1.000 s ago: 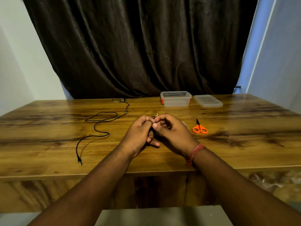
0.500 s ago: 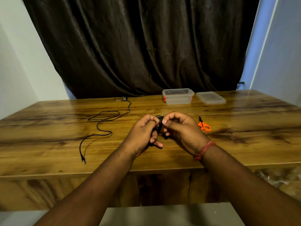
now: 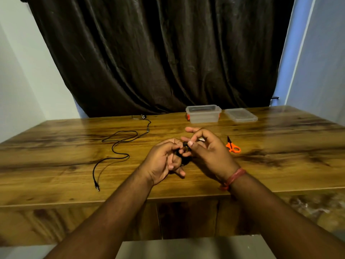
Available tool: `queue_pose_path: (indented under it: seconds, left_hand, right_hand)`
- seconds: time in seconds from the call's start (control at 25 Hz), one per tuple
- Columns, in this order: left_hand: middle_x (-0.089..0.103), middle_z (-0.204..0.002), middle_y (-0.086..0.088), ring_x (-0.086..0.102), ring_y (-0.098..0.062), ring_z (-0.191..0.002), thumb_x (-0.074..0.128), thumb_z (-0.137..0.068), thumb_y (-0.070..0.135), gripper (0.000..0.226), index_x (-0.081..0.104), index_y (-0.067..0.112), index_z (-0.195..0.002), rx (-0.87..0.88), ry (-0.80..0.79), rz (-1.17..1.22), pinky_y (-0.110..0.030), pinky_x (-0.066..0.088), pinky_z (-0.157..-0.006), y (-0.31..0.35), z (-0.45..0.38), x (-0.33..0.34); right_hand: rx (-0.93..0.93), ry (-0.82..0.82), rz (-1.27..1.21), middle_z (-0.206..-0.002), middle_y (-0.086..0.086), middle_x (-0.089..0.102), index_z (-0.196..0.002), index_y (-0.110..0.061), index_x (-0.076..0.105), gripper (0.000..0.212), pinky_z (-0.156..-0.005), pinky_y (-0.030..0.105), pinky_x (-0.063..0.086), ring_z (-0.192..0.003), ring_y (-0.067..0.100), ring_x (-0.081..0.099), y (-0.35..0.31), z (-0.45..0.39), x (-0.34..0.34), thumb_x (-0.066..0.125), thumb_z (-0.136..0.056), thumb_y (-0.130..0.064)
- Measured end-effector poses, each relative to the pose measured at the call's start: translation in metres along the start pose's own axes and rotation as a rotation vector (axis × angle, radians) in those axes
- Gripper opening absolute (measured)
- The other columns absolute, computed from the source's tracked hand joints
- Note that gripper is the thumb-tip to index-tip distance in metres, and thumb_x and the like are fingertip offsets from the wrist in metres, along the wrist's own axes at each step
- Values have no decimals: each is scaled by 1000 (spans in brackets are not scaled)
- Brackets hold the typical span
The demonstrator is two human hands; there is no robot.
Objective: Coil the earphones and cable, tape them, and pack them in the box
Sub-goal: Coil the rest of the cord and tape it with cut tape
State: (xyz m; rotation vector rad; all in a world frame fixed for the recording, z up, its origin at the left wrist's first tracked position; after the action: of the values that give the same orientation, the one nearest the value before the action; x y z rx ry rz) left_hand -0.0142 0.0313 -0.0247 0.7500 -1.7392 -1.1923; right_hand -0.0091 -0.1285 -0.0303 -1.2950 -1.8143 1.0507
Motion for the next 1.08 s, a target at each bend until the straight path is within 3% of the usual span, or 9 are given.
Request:
queue_pose_path:
  seconds: [0.12,0.32,0.52,0.68,0.88,1.08]
  left_hand:
    - [51,-71,-7,31,-9,-31,43,-93,11,11,50,8,-85,12,-6,-42,-35,54,-41,-1,0,3]
    - [48,-67,-2,31,-7,-30,42,-102,25,24,48,9,-86,12,94,-106,-34,54,-41,0,-2,8]
    - [48,-67,-1,31,-6,-31,46,-102,26,18,42,13,-92,23,164,-194,-33,53,-39,-2,-4,8]
    - [48,-68,0,32,-6,-32,46,-102,24,13,42,13,-96,23,154,-208,-33,54,-40,-3,-4,6]
    - [48,-68,0,32,-6,-33,44,-103,18,8,45,12,-109,22,149,-228,-32,54,-41,-2,-3,6]
    - [48,-71,-1,32,-6,-33,42,-104,16,11,52,11,-102,13,169,-214,-33,55,-42,-3,-5,3]
  right_hand:
    - [35,34,152,-127,2,59,-95,1,51,7,-76,34,54,-85,17,70,4,-1,1,56,-97,-3]
    - [-21,136,419,-83,1,72,-96,-6,57,2,-65,15,49,-73,2,69,-3,1,5,57,-97,-7]
    - [-108,170,649,-88,3,66,-90,-12,57,5,-59,10,43,-71,1,64,-2,-1,4,60,-95,-11]
    - [-96,170,627,-88,5,68,-91,-12,56,5,-60,15,48,-72,1,67,0,-1,3,59,-95,-11]
    - [-19,155,507,-73,11,72,-92,-11,55,6,-67,35,58,-75,8,74,-2,1,2,57,-97,-11]
    - [24,181,361,-78,17,72,-92,-14,54,7,-70,45,59,-82,14,75,0,0,-2,58,-98,-13]
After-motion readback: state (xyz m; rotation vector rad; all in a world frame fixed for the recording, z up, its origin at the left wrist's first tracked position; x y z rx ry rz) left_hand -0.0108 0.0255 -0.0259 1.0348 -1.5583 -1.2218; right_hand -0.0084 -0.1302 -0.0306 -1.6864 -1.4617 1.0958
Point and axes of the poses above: each hand's wrist, its own z-axis away from the middle knuckle, its own x-axis out of the palm, y = z × x, the point moved 1 cm from there along -z, towards the middle knuckle
